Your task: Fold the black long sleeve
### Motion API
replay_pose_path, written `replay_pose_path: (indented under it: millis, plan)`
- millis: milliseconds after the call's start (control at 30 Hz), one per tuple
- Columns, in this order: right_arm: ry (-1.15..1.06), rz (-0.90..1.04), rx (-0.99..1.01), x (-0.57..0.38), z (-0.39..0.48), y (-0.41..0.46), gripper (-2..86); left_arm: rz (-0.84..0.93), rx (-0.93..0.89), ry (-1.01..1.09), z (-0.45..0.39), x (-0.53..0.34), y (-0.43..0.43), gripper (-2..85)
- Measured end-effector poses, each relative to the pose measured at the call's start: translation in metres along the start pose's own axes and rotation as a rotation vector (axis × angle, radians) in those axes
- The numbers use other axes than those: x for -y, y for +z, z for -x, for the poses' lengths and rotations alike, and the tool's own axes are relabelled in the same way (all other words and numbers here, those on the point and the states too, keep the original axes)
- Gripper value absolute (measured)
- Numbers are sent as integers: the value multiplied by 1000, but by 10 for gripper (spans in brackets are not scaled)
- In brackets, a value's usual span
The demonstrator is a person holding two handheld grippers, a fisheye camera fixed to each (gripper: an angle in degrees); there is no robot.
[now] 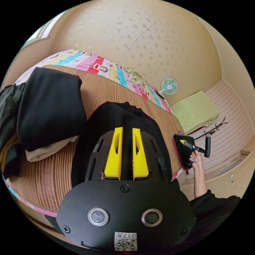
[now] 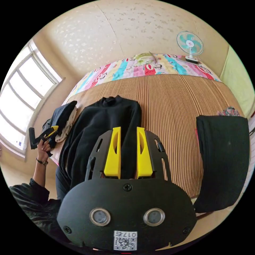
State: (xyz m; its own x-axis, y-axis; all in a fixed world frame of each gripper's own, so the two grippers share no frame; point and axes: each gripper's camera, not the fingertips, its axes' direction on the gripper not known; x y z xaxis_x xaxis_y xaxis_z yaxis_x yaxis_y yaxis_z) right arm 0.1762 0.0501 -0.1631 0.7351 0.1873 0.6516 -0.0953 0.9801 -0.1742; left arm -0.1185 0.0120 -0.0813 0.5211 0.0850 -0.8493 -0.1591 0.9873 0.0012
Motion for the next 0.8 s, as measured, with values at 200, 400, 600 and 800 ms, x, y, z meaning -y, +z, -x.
replay_pose_path:
  millis: [200, 400, 600, 800]
  plan:
    - [39, 69, -38, -123, 12, 52, 79, 259, -20, 64, -20, -68, 75, 86]
    - [8, -48, -367, -35, -37, -56, 46, 198, -22, 28, -12, -65, 56, 81]
    - [383, -421, -442, 14, -96, -168, 94, -87, 340, -137, 31, -82, -33, 107]
    - [121, -286, -165, 7, -9, -42, 87, 128, 460, -141, 81, -89, -7, 105]
